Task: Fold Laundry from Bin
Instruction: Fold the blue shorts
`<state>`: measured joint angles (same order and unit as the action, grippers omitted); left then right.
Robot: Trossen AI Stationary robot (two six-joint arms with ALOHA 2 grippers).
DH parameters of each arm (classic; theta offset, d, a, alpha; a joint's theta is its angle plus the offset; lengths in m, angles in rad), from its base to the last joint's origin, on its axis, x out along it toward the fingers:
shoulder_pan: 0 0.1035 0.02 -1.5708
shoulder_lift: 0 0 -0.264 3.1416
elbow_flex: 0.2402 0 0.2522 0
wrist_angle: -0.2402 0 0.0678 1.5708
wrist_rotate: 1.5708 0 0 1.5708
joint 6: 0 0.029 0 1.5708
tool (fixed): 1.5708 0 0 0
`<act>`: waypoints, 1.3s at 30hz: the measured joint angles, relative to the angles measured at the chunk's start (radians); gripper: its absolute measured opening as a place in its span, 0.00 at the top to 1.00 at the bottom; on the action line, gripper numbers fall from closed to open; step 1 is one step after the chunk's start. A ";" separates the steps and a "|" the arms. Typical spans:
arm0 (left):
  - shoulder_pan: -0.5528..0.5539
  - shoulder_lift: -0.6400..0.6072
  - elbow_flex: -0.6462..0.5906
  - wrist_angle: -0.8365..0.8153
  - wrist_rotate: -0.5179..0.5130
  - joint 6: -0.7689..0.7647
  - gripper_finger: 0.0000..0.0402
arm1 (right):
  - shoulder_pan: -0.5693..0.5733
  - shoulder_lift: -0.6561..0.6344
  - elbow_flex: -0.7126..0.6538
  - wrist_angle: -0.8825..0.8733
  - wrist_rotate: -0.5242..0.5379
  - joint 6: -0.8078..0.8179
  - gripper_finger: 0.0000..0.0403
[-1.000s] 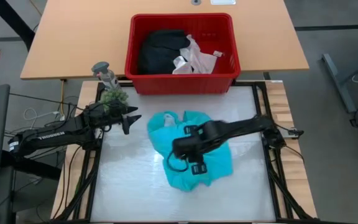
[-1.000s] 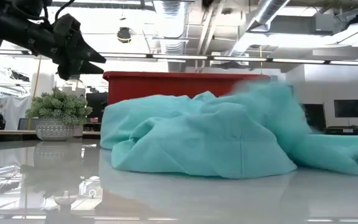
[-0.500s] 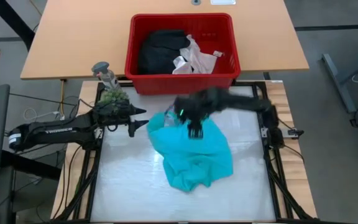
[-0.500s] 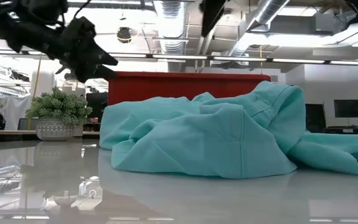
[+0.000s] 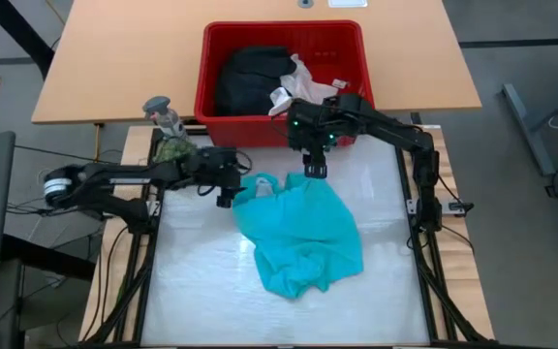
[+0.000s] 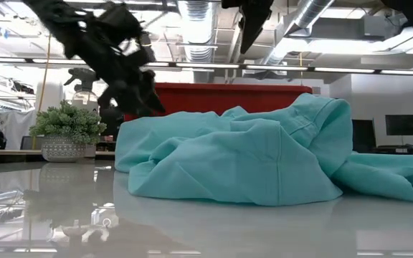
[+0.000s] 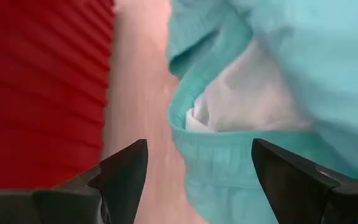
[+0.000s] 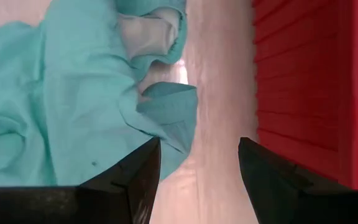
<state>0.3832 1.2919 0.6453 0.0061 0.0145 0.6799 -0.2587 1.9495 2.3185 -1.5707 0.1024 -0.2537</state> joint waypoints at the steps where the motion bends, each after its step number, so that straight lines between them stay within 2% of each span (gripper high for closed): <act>1: 0.000 0.032 0.017 -0.012 0.000 0.032 0.32 | -0.004 0.000 0.000 0.000 0.000 -0.010 0.41; 5: -0.008 0.147 0.093 -0.074 -0.012 0.150 0.35 | -0.021 0.000 0.000 0.000 -0.001 -0.052 0.41; 10: -0.045 0.252 0.143 -0.070 -0.121 0.283 0.40 | -0.040 -0.001 0.000 0.000 -0.012 -0.085 0.41; 14: -0.072 0.303 0.163 -0.065 -0.161 0.352 0.45 | -0.053 -0.001 0.000 0.000 -0.036 -0.095 0.41; 19: -0.098 0.308 0.165 -0.060 -0.244 0.355 0.49 | -0.069 -0.001 0.000 0.000 -0.041 -0.096 0.41; 26: -0.066 0.277 0.166 -0.046 -0.143 0.267 0.58 | -0.071 -0.002 0.000 0.000 -0.051 -0.088 0.41; 34: -0.020 0.281 0.166 -0.025 -0.066 0.215 0.83 | -0.062 -0.002 0.000 0.000 -0.052 -0.068 0.41; 39: 0.006 0.281 0.166 -0.004 -0.103 0.185 0.98 | -0.056 -0.002 0.000 0.000 -0.051 -0.061 0.41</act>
<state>0.3889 1.5730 0.8108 0.0016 -0.0885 0.8648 -0.3149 1.9476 2.3184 -1.5711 0.0509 -0.3149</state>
